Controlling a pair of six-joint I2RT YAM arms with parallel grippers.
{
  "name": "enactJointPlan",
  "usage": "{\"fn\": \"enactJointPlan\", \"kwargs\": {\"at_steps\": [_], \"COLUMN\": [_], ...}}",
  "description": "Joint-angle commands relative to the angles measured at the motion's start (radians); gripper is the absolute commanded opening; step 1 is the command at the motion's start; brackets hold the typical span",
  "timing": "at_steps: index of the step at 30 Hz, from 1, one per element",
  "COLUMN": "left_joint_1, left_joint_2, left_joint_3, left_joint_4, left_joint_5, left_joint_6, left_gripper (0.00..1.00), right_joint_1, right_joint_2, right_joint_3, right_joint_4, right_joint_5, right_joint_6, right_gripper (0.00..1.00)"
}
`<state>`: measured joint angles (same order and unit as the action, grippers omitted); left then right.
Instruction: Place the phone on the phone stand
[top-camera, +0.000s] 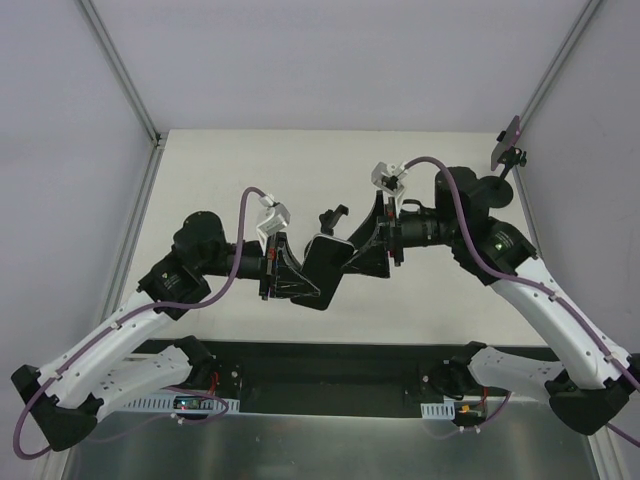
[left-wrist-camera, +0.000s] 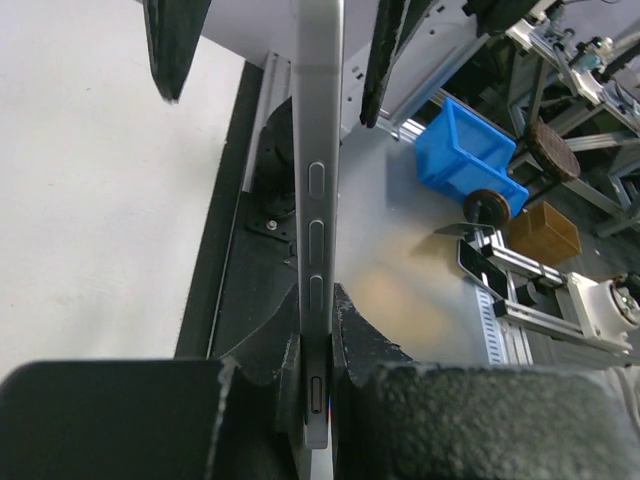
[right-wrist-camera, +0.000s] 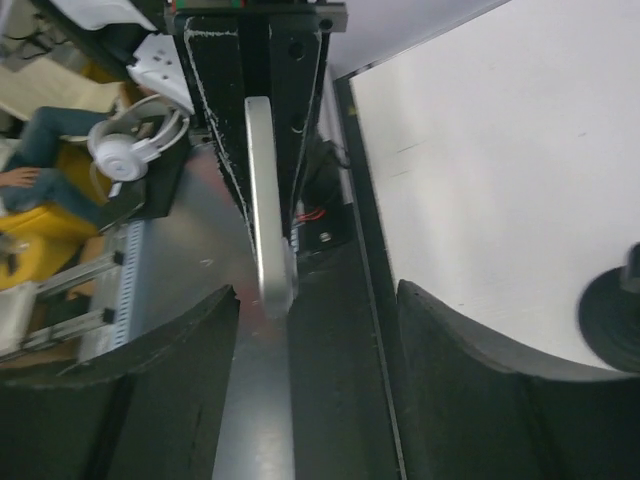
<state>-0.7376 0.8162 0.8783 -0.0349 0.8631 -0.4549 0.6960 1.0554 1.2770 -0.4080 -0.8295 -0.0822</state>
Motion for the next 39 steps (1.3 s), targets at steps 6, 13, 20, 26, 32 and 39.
{"fn": "enactJointPlan", "kwargs": {"at_steps": [6, 13, 20, 26, 32, 39], "left_joint_1": [0.006, 0.003, 0.0, -0.003, -0.002, -0.009], "left_joint_2": [0.046, 0.07, 0.093, 0.118, 0.103, 0.09], "left_joint_3": [0.07, 0.08, 0.091, 0.099, 0.129, 0.148], "left_joint_4": [0.128, 0.128, 0.128, 0.127, 0.014, -0.172], "left_joint_5": [0.134, 0.131, 0.131, 0.116, -0.067, -0.57], "left_joint_6": [0.021, 0.022, 0.021, 0.013, 0.024, -0.044], "left_gripper": [0.0, 0.0, 0.0, 0.0, 0.48, 0.61], "right_joint_1": [-0.004, -0.001, 0.002, 0.011, -0.012, -0.122], "right_joint_2": [0.072, 0.11, 0.129, 0.12, -0.018, -0.317], "right_joint_3": [0.065, 0.073, 0.056, 0.016, -0.085, -0.2], "right_joint_4": [0.144, 0.169, 0.184, 0.258, 0.178, -0.089], "right_joint_5": [-0.272, -0.298, -0.295, -0.22, 0.032, 0.476], "right_joint_6": [0.159, 0.188, 0.185, 0.214, 0.159, 0.105], "right_gripper": [0.57, 0.47, 0.4, 0.01, 0.01, 0.01]}}
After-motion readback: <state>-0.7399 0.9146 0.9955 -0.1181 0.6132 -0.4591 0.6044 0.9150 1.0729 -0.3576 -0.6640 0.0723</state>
